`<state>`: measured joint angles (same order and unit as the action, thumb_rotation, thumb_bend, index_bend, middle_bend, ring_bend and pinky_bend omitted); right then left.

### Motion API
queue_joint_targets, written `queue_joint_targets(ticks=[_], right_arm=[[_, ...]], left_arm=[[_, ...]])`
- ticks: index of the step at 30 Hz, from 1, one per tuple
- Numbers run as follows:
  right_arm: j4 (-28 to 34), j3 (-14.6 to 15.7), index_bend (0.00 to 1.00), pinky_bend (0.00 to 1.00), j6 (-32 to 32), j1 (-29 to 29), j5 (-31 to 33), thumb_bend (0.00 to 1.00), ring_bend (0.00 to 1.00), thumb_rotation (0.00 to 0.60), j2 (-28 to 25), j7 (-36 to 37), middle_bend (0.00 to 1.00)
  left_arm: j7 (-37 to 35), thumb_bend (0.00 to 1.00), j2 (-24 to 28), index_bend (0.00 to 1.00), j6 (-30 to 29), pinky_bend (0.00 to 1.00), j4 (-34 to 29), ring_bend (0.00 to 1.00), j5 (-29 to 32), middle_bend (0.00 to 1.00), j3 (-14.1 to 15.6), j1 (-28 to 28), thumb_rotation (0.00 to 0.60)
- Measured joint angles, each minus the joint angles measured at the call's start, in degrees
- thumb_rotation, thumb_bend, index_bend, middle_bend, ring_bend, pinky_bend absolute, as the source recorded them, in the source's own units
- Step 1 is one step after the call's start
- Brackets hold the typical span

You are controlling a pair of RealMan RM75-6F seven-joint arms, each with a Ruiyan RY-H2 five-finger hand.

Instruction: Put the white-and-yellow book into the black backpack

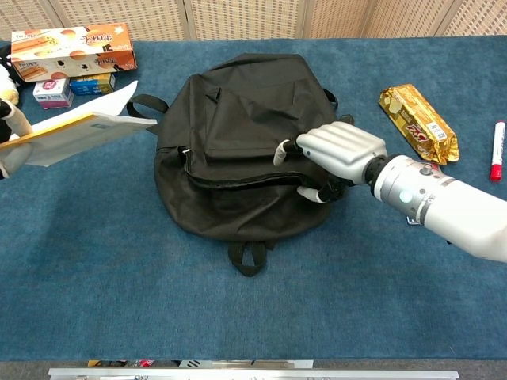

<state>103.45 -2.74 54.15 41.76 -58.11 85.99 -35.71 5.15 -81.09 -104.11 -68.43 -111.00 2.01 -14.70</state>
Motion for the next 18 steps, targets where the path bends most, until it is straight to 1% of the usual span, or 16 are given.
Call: queue_joint_targets(ticks=[2, 4, 11, 18], right_arm=[[0.21, 0.15, 0.30, 0.29, -0.02, 0.04, -0.17, 0.23, 0.19, 0.600, -0.74, 0.43, 0.29], [0.28, 0.27, 0.30, 0.29, 0.04, 0.03, -0.37, 0.20, 0.19, 0.600, -1.22, 0.87, 0.29], [0.11, 1.32, 0.30, 0.29, 0.27, -0.02, -0.98, 0.20, 0.19, 0.600, -2.87, 1.24, 0.29], [-0.58, 1.20, 0.30, 0.29, 0.54, -0.01, -0.89, 0.20, 0.19, 0.600, -3.39, 2.13, 0.29]], left_arm=[[0.08, 0.36, -0.03, 0.78, 0.03, 0.59, -0.02, 0.54, -0.06, 0.67, 0.00, 0.01, 0.600], [0.10, 0.36, -0.07, 0.78, 0.05, 0.59, -0.02, 0.54, -0.08, 0.67, 0.01, 0.06, 0.600], [0.23, 0.36, 0.03, 0.78, 0.08, 0.59, -0.11, 0.54, -0.25, 0.67, 0.01, 0.12, 0.600], [0.34, 0.36, 0.00, 0.78, 0.17, 0.59, -0.18, 0.54, -0.34, 0.67, 0.00, 0.15, 0.600]])
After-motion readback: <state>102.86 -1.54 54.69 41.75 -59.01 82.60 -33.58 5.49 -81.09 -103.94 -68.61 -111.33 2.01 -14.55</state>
